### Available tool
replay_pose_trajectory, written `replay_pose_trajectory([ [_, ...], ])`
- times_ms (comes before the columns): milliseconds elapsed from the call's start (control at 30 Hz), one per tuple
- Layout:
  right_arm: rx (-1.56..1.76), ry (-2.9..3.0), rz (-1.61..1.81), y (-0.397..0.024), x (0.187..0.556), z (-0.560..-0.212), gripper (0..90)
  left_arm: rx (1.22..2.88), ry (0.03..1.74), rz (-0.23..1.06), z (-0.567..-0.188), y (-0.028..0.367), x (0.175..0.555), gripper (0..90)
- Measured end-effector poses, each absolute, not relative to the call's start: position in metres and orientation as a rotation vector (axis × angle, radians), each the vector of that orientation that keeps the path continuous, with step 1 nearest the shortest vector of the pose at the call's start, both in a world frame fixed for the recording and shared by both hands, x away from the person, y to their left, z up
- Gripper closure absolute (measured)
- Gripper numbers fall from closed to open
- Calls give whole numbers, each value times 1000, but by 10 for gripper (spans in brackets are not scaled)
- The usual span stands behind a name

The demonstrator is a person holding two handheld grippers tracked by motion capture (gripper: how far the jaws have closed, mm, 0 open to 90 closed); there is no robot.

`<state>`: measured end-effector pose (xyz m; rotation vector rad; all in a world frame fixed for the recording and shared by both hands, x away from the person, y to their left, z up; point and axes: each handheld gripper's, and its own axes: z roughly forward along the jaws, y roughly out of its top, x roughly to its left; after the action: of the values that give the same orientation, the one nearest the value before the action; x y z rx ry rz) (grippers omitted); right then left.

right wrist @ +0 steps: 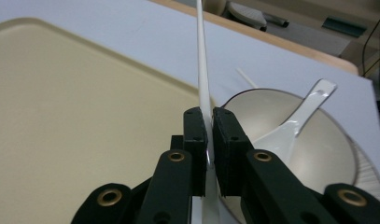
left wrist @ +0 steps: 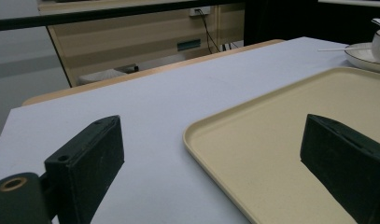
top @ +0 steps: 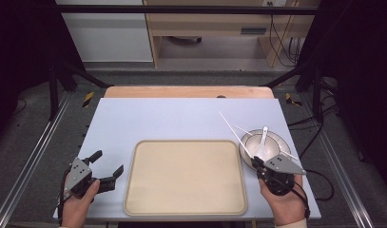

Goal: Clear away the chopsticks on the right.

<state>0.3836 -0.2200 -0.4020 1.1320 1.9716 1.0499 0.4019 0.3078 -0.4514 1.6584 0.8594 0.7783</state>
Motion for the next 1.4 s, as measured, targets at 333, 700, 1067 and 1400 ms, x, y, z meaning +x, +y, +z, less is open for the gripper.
replay_pose_trajectory([
  [333,1080,2093,1032,-184,379,-419,840,1677,834,772,-452,305,402,59],
  [700,1101,2152,1006,-165,366,-432,840,1662,864,797,-452,312,396,59],
  [1067,1240,2238,960,-159,367,-457,839,1671,887,801,-453,310,396,59],
  [1400,1282,2304,928,-144,367,-468,838,1676,870,804,-452,309,393,59],
])
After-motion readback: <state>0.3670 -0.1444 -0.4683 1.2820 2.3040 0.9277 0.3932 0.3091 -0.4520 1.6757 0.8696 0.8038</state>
